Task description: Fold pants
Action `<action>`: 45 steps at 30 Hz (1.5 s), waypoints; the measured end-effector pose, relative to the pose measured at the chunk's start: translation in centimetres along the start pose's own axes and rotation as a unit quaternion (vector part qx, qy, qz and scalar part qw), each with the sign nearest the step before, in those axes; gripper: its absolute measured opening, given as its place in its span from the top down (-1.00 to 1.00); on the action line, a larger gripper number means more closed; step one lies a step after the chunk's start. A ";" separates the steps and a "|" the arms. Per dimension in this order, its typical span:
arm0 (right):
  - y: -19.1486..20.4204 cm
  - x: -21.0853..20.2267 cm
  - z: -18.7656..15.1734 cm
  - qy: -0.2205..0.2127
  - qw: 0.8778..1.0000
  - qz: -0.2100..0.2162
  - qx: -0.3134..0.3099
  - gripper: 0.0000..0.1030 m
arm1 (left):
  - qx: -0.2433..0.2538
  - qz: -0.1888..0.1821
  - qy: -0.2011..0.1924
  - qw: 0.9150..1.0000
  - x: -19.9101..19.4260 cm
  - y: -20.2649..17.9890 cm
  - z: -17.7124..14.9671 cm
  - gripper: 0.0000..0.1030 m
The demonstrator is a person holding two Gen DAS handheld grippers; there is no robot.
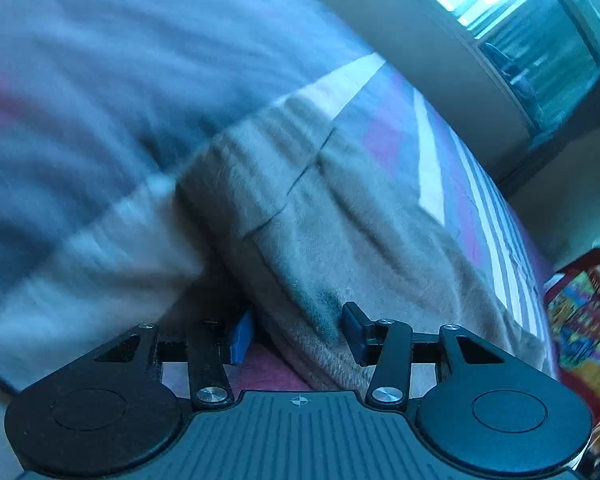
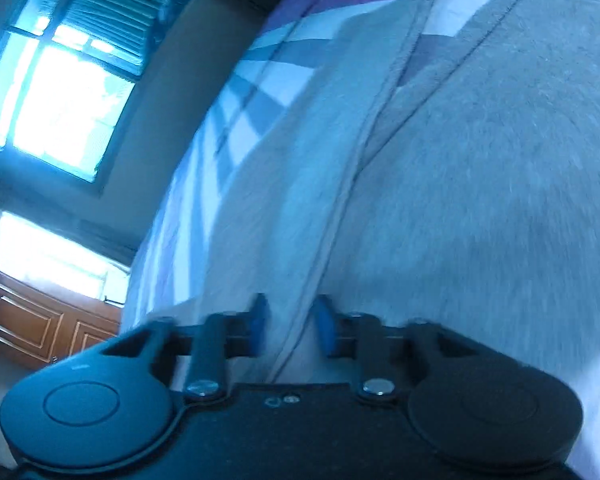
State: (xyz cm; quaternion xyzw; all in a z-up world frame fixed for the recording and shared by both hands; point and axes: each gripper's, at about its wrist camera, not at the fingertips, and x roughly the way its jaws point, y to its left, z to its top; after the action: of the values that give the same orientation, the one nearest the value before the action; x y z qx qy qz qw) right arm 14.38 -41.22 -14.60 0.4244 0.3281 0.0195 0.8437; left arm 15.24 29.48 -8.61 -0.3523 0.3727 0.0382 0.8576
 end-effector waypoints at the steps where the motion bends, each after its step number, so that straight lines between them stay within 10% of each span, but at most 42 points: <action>1: -0.2 0.5 0.3 0.004 1.000 -0.005 -0.005 0.91 | -0.005 -0.003 -0.003 1.000 0.3 0.2 0.0 0.08; 9: 1.6 -6.1 -2.6 -0.058 0.997 0.010 -0.058 0.93 | 0.006 -0.007 0.008 1.000 0.6 0.4 0.0 0.09; 13: -1.5 -5.7 -3.8 -0.007 0.997 -0.035 -0.067 0.94 | 0.016 -0.006 0.012 1.000 0.6 0.4 0.2 0.09; 18: -1.3 -6.8 1.4 -0.075 0.994 -0.033 -0.075 0.14 | 0.030 -0.004 0.022 0.999 0.8 0.2 0.6 0.09; 23: -2.1 -2.4 8.1 -0.065 0.990 -0.095 -0.083 0.33 | 0.029 -0.005 0.021 0.999 0.9 0.2 0.5 0.09; 26: -1.7 -1.5 9.8 -0.064 0.985 -0.124 -0.098 0.92 | 0.028 -0.005 0.024 0.999 1.0 0.2 0.7 0.09; 35: -0.5 -12.0 4.8 -0.177 0.972 -0.097 -0.120 0.92 | 0.036 -0.005 0.020 0.999 1.2 0.2 0.6 0.09; 45: -5.8 -12.2 3.0 -0.159 0.977 -0.121 -0.068 0.92 | 0.041 -0.001 0.025 0.999 1.3 -0.2 0.9 0.09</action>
State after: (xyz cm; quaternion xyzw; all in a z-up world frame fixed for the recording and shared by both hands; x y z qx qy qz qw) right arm 5.10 -50.82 -11.05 0.3208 0.2365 -0.1284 0.9081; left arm 16.72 29.66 -8.96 -0.3176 0.3952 0.0134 0.8618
